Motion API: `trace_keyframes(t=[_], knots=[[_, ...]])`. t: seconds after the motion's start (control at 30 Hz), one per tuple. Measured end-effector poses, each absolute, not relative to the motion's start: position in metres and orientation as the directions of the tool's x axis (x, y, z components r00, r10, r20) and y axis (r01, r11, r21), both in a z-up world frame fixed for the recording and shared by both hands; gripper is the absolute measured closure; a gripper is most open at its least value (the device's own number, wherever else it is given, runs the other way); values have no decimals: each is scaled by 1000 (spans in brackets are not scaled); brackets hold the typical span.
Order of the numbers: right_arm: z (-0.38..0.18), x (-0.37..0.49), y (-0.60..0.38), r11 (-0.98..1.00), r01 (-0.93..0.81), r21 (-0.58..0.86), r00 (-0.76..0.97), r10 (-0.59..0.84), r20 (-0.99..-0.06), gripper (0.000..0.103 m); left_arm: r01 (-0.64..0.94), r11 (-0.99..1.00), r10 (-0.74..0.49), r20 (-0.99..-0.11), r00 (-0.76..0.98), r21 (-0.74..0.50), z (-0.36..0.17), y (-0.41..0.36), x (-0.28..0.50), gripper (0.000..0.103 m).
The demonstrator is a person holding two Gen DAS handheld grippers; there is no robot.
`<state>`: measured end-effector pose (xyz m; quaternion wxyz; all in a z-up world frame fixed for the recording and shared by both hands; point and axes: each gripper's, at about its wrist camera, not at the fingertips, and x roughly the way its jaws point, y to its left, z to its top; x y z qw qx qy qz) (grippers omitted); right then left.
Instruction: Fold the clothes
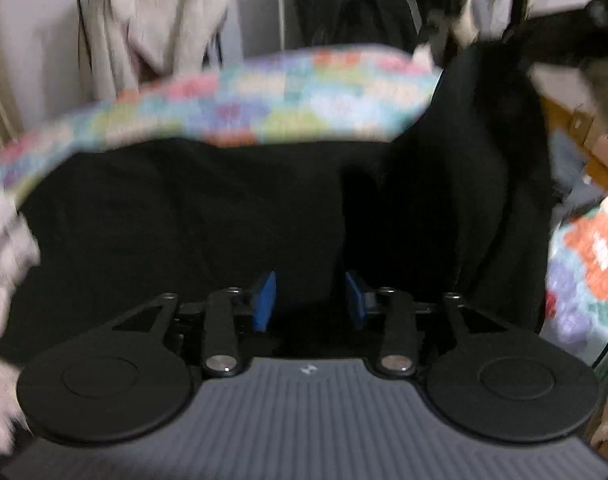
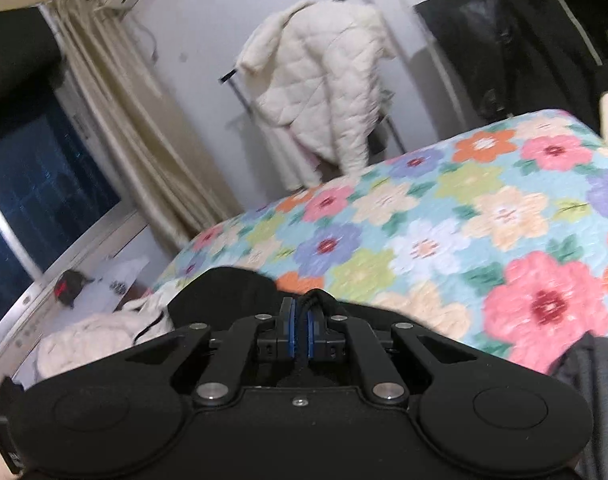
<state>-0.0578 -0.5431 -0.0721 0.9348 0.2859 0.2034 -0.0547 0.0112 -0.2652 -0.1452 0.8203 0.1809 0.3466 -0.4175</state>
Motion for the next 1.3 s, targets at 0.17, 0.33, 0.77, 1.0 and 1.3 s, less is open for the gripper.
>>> trace_keyframes(t=[0.17,0.33,0.77,1.0,1.3], knots=[[-91,-63,-557,887,300,352,866,-99,-491,97,729,680,-479,-708,519,74,-155,-239,-4,44],[-120,-55,-568,905,329,271,812,-124,-570,96,665,742,-504,-725,471,-84,-160,-228,15,24],[-148,-53,-578,930,341,135,650,-129,-749,94,486,797,-534,-794,291,-358,-175,-213,11,23],[-107,-72,-561,953,304,-4,642,-208,-738,44,456,827,-478,-839,259,-330,-207,-203,22,23],[-108,-90,-563,998,3,58,818,31,-575,36,384,773,-614,-747,254,-505,-222,-175,34,21]])
